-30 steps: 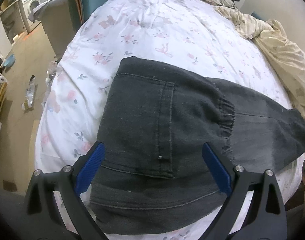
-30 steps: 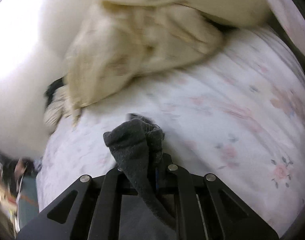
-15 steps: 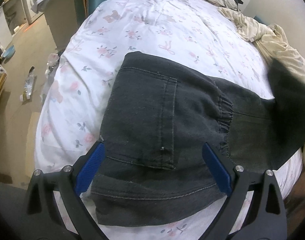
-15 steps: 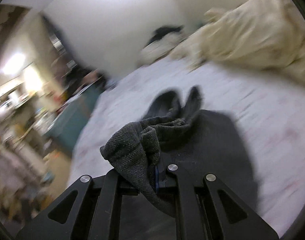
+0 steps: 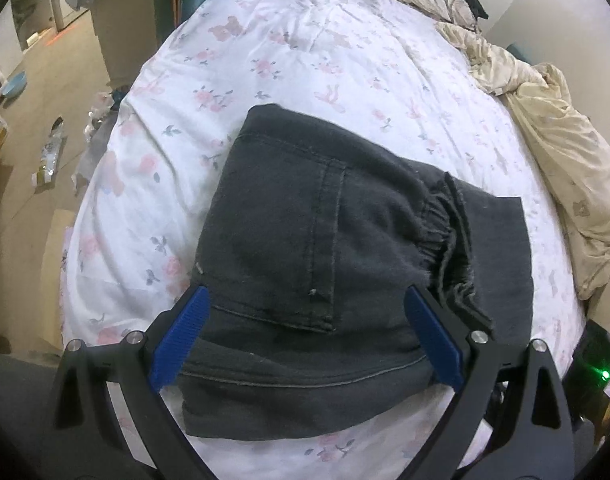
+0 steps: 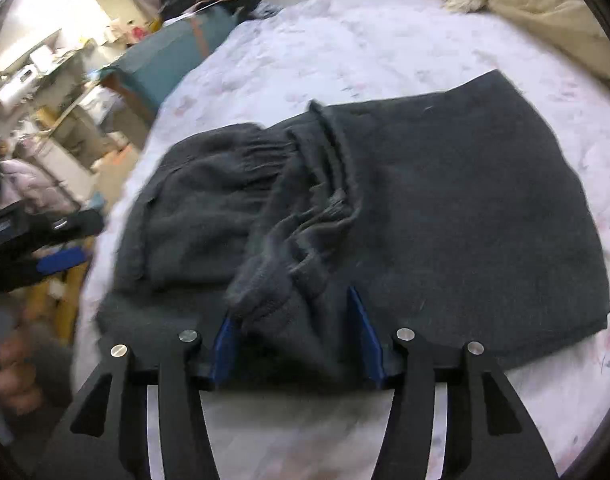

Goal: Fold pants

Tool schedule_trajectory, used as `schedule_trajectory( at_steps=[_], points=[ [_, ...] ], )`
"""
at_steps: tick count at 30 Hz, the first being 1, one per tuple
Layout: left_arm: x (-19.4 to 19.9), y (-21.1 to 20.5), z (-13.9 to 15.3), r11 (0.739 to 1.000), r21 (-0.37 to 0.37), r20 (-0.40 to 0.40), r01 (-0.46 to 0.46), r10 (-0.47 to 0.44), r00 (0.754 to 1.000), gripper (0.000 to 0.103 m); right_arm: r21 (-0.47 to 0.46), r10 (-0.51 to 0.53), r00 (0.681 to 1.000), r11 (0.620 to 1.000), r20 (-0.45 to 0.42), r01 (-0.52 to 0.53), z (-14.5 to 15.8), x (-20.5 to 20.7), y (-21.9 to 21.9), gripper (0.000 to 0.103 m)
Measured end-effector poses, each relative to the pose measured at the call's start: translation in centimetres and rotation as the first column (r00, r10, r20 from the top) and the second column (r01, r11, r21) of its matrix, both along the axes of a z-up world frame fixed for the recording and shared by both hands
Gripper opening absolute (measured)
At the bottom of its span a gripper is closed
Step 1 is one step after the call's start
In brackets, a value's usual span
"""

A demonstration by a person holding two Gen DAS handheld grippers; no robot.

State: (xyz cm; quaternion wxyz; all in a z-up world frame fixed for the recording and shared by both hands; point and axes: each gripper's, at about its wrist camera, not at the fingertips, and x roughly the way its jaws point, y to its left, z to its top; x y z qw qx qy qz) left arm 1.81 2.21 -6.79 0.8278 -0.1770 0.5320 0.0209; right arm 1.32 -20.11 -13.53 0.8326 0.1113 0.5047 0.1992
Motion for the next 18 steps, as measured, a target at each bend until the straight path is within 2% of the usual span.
schedule_trajectory(
  at_steps=[3, 5, 6, 11, 15, 18],
  points=[
    [0.2, -0.3, 0.6, 1.000, -0.018, 0.008, 0.015, -0.014, 1.000, 0.096, 0.046, 0.062, 0.998, 0.997, -0.021, -0.061, 2.0, -0.8, -0.3, 0.055],
    [0.3, -0.6, 0.8, 0.999, -0.020, 0.013, 0.025, -0.025, 1.000, 0.096, 0.056, 0.030, 0.999, 0.998, 0.013, -0.031, 3.7, -1.1, -1.2, 0.055],
    [0.4, -0.8, 1.0, 0.999, -0.016, 0.015, 0.028, -0.028, 1.000, 0.096, 0.063, -0.018, 1.000, 0.998, 0.001, 0.017, 3.9, -0.6, -2.0, 0.055],
    [2.9, -1.8, 1.2, 0.996, -0.013, -0.029, 0.088, -0.089, 0.996, 0.095, 0.123, -0.217, 0.967, 0.965, -0.133, 0.233, 1.6, 1.9, -5.4, 0.054],
    [7.2, -4.6, 1.8, 0.982, 0.040, -0.054, 0.184, -0.182, 0.982, 0.095, 0.217, -0.240, 0.941, 0.931, -0.238, 0.292, -0.6, 2.4, -6.2, 0.054],
    [11.6, -7.9, 1.5, 0.963, 0.054, -0.062, 0.263, -0.259, 0.964, 0.091, 0.279, -0.219, 0.941, 0.916, -0.259, 0.290, -0.7, 2.6, -5.7, 0.054]
  ],
)
